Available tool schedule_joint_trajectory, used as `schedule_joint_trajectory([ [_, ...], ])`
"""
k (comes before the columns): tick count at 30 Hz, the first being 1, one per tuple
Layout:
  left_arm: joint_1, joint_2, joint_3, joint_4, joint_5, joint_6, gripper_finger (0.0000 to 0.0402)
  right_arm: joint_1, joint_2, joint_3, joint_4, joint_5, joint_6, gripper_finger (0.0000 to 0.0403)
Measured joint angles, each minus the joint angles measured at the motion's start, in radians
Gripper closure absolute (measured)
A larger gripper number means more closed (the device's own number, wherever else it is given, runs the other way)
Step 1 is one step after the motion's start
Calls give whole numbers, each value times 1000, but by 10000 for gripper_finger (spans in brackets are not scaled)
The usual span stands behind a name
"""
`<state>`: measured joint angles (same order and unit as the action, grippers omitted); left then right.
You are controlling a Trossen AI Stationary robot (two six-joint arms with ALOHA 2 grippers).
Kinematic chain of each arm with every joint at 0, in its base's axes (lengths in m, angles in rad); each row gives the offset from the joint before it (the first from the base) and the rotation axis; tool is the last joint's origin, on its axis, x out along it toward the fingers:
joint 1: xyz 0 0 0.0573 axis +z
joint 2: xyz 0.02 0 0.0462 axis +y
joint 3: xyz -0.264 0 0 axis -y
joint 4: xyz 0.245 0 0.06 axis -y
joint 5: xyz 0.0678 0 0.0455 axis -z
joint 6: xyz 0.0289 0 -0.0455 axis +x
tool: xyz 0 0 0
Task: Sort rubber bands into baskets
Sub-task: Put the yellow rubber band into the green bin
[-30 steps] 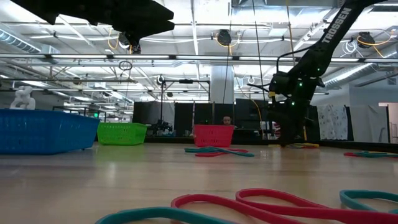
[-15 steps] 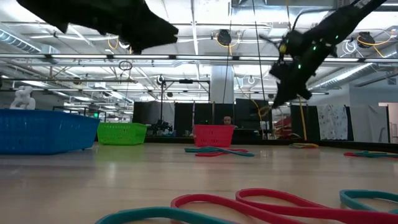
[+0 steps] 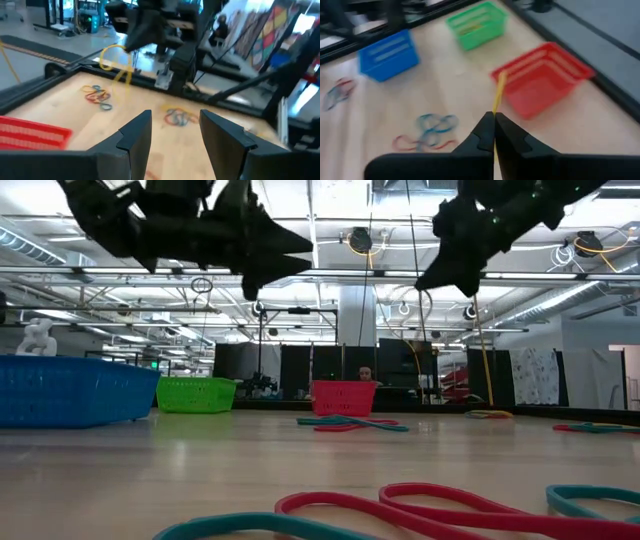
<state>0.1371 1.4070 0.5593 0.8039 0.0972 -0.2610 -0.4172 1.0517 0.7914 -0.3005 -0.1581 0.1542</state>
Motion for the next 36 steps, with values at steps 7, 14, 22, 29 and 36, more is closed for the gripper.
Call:
schedule_joint_trajectory([
  [7, 0, 184, 43, 180, 48, -136, 228, 196, 42, 0, 110, 3, 12, 402],
  [14, 0, 270, 87, 219, 98, -123, 228, 314, 108, 0, 171, 5, 18, 402],
  [22, -1, 280, 119, 223, 197, -99, 228, 361, 183, 0, 234, 6, 18, 402],
  [29, -3, 280, 119, 210, 197, -100, 228, 360, 224, 0, 275, 6, 18, 402],
  [36, -16, 280, 119, 198, 197, -99, 228, 360, 228, 0, 290, 69, 16, 402],
])
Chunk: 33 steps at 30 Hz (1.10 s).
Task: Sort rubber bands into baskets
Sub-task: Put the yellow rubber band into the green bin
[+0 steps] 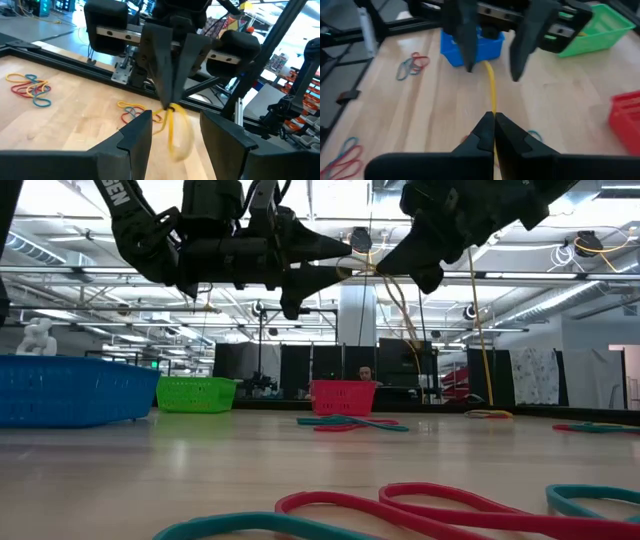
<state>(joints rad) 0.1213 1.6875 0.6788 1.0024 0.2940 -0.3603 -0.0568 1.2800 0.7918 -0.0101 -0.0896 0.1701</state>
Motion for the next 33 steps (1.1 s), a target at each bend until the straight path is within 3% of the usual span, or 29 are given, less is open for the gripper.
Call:
schedule_joint_trajectory([
  [9, 0, 0, 0, -16, -29, 0, 247, -1, 0, 0, 11, 14, 1, 402],
  [14, 0, 0, 0, -26, -46, 1, 298, -1, 0, 0, 18, 14, 1, 402],
  [20, -3, 0, 0, -26, -24, 21, 388, -1, 0, 0, 19, 12, 1, 403],
  [28, -13, 0, 0, -25, -15, 33, 397, -1, 0, 0, 23, 11, 1, 400],
  [33, -12, -1, 0, -26, -14, 33, 398, -1, 0, 0, 30, 13, 1, 369],
])
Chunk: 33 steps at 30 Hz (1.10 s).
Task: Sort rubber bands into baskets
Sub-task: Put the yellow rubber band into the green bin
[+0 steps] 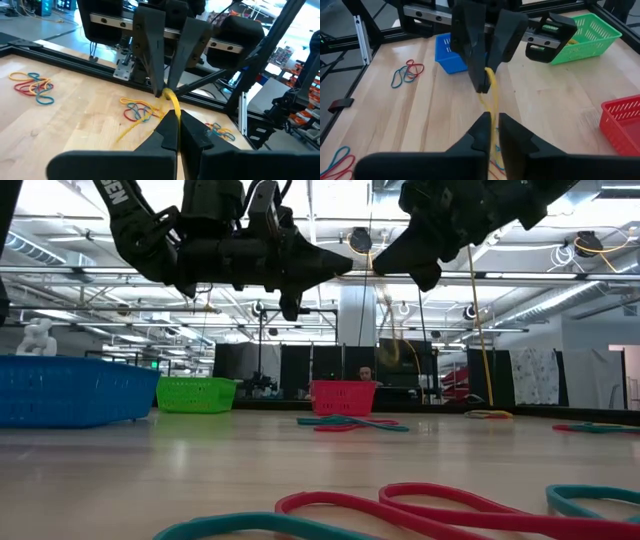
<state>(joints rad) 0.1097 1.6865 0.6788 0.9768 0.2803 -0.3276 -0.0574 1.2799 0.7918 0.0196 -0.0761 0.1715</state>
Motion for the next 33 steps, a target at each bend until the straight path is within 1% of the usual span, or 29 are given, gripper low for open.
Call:
schedule_joint_trajectory([
  [4, 14, -21, 0, -8, 21, -1, 399, 0, 0, 0, -1, 0, -2, 326],
  [8, 32, -79, -1, -102, 25, 10, 399, 1, -1, 0, -38, -2, 1, 288],
  [12, 49, -170, -1, -220, 24, 49, 400, 22, -1, 0, -119, -3, 40, 267],
  [15, 67, -257, -1, -336, -3, 85, 400, 47, -1, 0, -129, -1, 74, 262],
  [19, 100, -379, -1, -526, -88, 148, 400, 108, -1, 0, -106, 44, 75, 262],
  [25, 153, -540, -1, -770, -228, 212, 400, 199, -1, 0, -102, 231, 70, 262],
  [27, 171, -582, -1, -850, -279, 232, 400, 215, -1, 0, -102, 253, 59, 261],
  [30, 197, -626, -1, -956, -366, 262, 400, 225, -1, 0, -98, 258, 50, 261],
  [33, 229, -646, -1, -1044, -459, 282, 401, 224, -1, 0, -99, 259, 49, 261],
])
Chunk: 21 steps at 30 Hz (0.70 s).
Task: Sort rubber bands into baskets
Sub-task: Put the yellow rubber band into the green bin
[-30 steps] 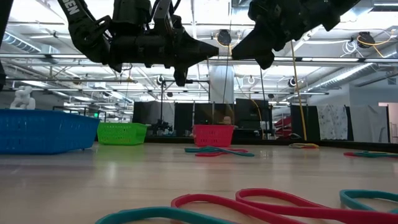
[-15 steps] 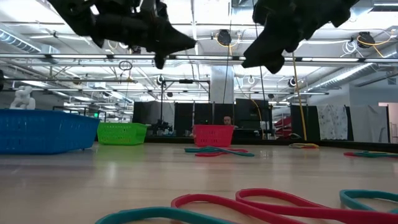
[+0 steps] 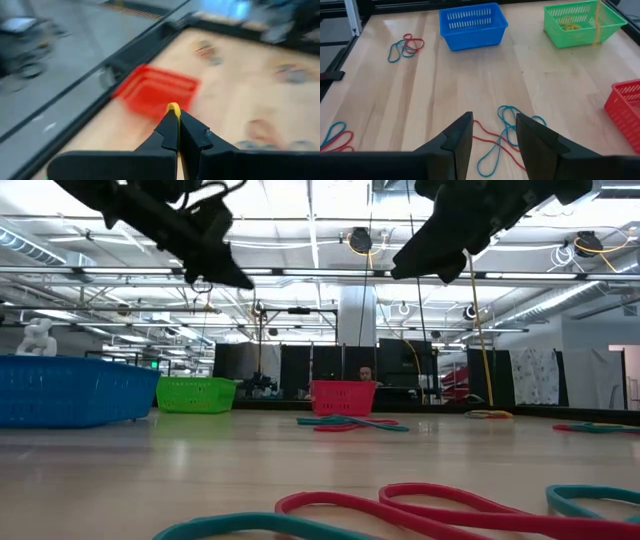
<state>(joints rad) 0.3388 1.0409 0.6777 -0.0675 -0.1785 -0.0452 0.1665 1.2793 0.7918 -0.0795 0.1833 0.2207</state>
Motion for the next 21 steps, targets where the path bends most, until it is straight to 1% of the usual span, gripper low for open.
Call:
schedule_joint_trajectory([
  [4, 40, 2, 0, -103, -137, 2, 401, 0, 0, 0, 1, 1, 0, 261],
  [6, 59, 12, 0, -138, -181, 2, 401, -1, 0, 0, 1, 1, 0, 261],
  [16, 137, 46, 0, -262, -294, 2, 401, -1, 0, 0, 1, 1, 0, 261],
  [21, 170, 64, 0, -325, -368, -1, 401, -1, 0, 0, 1, 1, 1, 261],
])
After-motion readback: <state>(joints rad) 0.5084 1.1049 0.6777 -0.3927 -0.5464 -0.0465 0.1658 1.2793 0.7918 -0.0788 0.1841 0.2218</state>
